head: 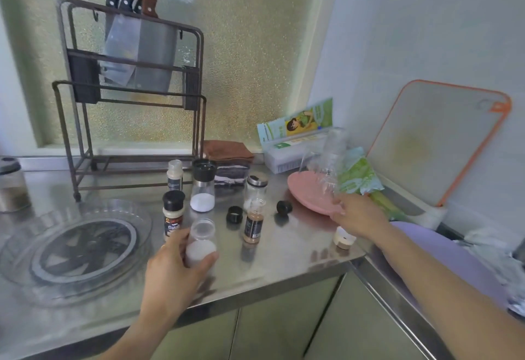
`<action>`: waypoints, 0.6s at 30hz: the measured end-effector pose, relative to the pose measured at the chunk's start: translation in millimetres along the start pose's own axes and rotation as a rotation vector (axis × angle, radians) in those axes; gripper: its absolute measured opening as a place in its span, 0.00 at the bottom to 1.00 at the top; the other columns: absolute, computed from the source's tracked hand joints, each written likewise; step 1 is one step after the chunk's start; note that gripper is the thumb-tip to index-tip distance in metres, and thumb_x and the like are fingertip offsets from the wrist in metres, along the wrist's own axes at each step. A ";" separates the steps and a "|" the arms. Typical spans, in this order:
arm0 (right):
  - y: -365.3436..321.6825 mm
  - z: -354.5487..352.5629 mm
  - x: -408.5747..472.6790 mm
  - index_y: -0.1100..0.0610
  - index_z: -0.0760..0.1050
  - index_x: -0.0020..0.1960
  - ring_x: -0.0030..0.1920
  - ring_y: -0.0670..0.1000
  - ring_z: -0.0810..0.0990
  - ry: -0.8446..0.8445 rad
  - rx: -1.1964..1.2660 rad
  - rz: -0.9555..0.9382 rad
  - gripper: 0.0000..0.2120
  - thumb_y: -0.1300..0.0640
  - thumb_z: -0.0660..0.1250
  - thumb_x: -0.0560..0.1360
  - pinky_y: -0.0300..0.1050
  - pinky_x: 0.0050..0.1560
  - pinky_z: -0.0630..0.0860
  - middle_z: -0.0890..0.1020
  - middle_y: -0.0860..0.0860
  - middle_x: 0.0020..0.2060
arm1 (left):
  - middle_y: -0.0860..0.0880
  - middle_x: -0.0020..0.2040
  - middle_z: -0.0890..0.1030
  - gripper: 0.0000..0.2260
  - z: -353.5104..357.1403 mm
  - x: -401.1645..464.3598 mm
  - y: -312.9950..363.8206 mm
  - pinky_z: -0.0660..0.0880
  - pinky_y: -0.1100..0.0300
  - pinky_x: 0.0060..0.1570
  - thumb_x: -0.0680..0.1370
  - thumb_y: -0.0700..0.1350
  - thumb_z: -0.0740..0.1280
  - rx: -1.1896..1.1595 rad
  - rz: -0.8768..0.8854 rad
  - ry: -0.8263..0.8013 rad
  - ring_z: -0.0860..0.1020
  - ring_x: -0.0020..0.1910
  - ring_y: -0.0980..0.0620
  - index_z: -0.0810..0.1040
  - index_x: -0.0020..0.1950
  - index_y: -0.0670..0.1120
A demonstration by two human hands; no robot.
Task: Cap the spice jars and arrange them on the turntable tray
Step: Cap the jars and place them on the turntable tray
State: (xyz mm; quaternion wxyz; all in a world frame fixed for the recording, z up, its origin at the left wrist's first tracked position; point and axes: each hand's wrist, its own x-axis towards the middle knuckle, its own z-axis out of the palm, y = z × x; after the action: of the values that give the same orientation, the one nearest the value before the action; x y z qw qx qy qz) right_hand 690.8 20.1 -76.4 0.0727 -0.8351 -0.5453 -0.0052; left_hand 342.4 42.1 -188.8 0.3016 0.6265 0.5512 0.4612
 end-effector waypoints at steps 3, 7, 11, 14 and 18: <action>14.9 28.8 -5.9 0.53 0.73 0.70 0.63 0.58 0.78 -0.061 -0.085 -0.007 0.22 0.50 0.65 0.77 0.50 0.59 0.77 0.79 0.55 0.64 | 0.56 0.50 0.86 0.24 3.6 0.9 4.1 0.81 0.49 0.57 0.69 0.51 0.81 0.014 0.000 -0.005 0.85 0.50 0.51 0.78 0.62 0.52; 21.9 54.0 -10.8 0.51 0.67 0.74 0.66 0.60 0.75 -0.118 -0.122 0.003 0.24 0.50 0.62 0.79 0.51 0.62 0.74 0.74 0.58 0.66 | 0.55 0.50 0.85 0.24 4.9 -1.4 8.0 0.79 0.53 0.55 0.71 0.49 0.80 0.018 0.011 -0.015 0.84 0.50 0.51 0.78 0.64 0.50; 21.4 63.2 -13.0 0.53 0.72 0.69 0.61 0.62 0.77 -0.041 -0.128 0.005 0.20 0.54 0.62 0.78 0.51 0.58 0.75 0.76 0.59 0.61 | 0.56 0.51 0.84 0.25 2.4 -3.7 9.4 0.77 0.57 0.54 0.71 0.49 0.80 0.014 0.008 -0.037 0.83 0.50 0.54 0.77 0.65 0.50; -1.9 47.1 -20.1 0.54 0.75 0.63 0.56 0.62 0.78 0.108 -0.034 -0.053 0.16 0.55 0.66 0.76 0.50 0.49 0.74 0.77 0.58 0.59 | 0.57 0.53 0.84 0.26 1.4 -4.6 9.6 0.80 0.55 0.57 0.71 0.48 0.81 -0.011 0.000 -0.047 0.84 0.52 0.55 0.76 0.66 0.50; -65.6 0.0 -41.6 0.48 0.75 0.58 0.57 0.54 0.77 0.265 0.327 -0.258 0.20 0.55 0.77 0.69 0.52 0.54 0.75 0.78 0.49 0.56 | 0.58 0.53 0.85 0.25 2.5 -1.7 4.7 0.81 0.54 0.58 0.70 0.49 0.81 -0.021 0.003 -0.042 0.84 0.52 0.57 0.76 0.64 0.51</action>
State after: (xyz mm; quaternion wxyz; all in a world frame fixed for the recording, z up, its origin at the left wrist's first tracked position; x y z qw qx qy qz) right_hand 614.2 8.1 -72.4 0.2765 -0.7278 -0.6265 -0.0358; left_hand 346.7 39.8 -186.0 0.3188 0.6338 0.5389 0.4541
